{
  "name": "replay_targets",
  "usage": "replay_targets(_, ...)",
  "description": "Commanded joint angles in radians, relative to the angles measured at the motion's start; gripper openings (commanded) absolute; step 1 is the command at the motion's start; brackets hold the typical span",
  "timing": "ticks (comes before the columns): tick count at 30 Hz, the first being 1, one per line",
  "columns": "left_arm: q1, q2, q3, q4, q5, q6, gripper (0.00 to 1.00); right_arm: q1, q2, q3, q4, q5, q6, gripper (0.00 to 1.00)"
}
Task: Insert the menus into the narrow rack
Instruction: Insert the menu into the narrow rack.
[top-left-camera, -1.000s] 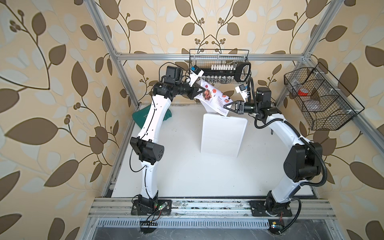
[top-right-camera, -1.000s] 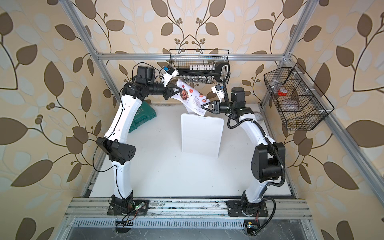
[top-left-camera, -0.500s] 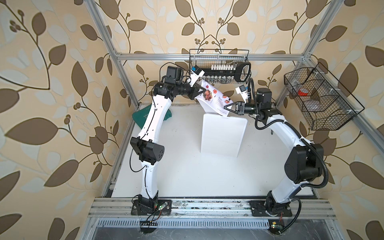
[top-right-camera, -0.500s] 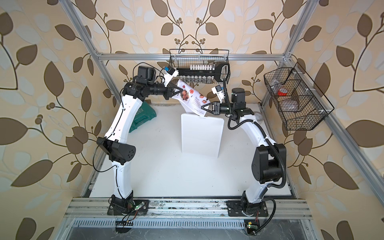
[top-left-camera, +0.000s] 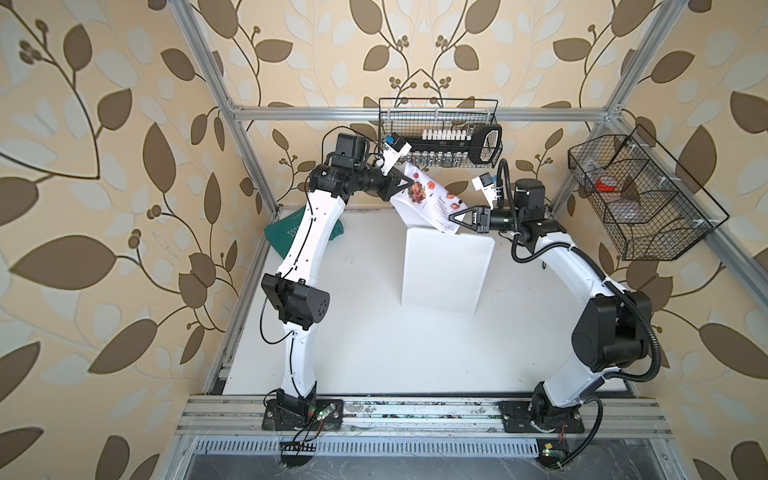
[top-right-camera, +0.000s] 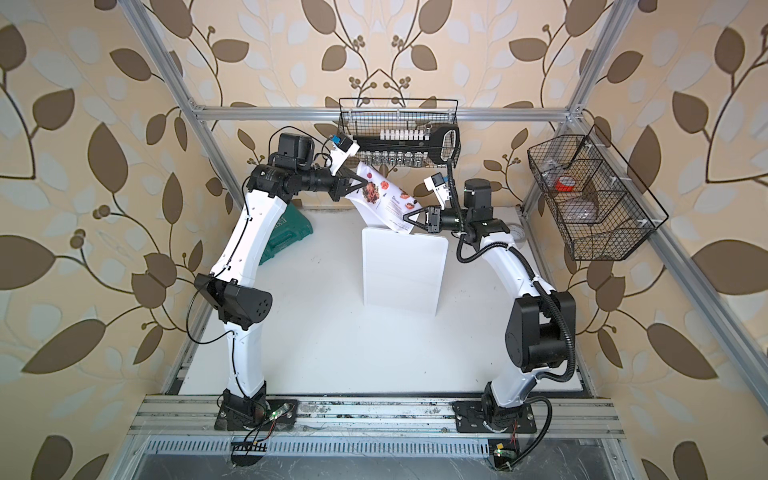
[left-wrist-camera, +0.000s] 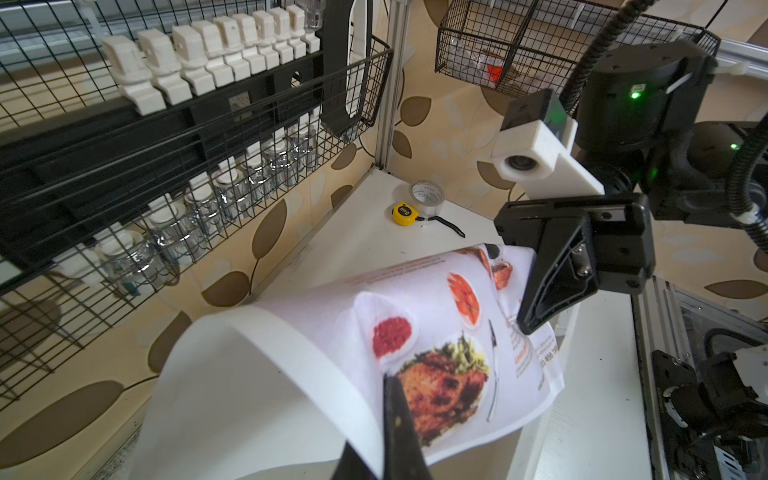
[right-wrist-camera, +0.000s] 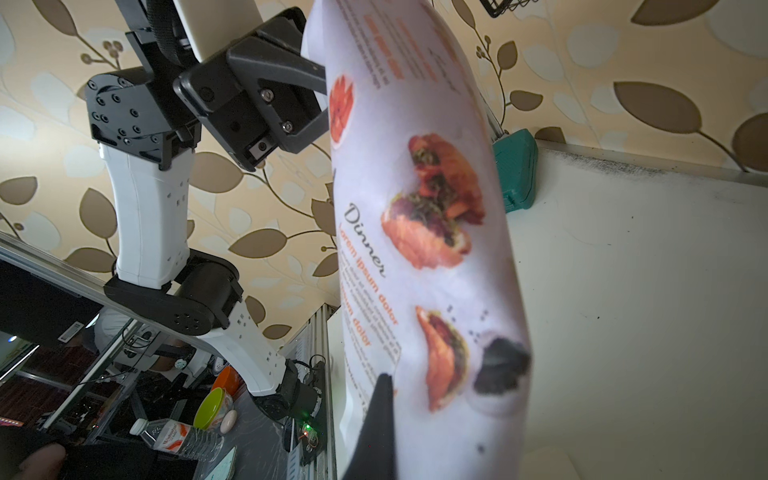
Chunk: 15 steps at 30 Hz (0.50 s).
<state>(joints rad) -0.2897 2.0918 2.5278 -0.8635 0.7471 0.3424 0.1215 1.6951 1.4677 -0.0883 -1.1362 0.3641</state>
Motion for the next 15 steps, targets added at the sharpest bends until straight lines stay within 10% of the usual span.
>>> replay_targets(1,-0.016,-0.021,-0.008,0.027,-0.022,0.029,0.0,-0.001,-0.02,-0.009,-0.04,0.0,-0.043,0.01)
replay_targets(15,-0.026,-0.021,-0.014,0.044,-0.074,0.028,0.0,-0.01,-0.054,-0.009,-0.127,0.044,-0.121,0.02)
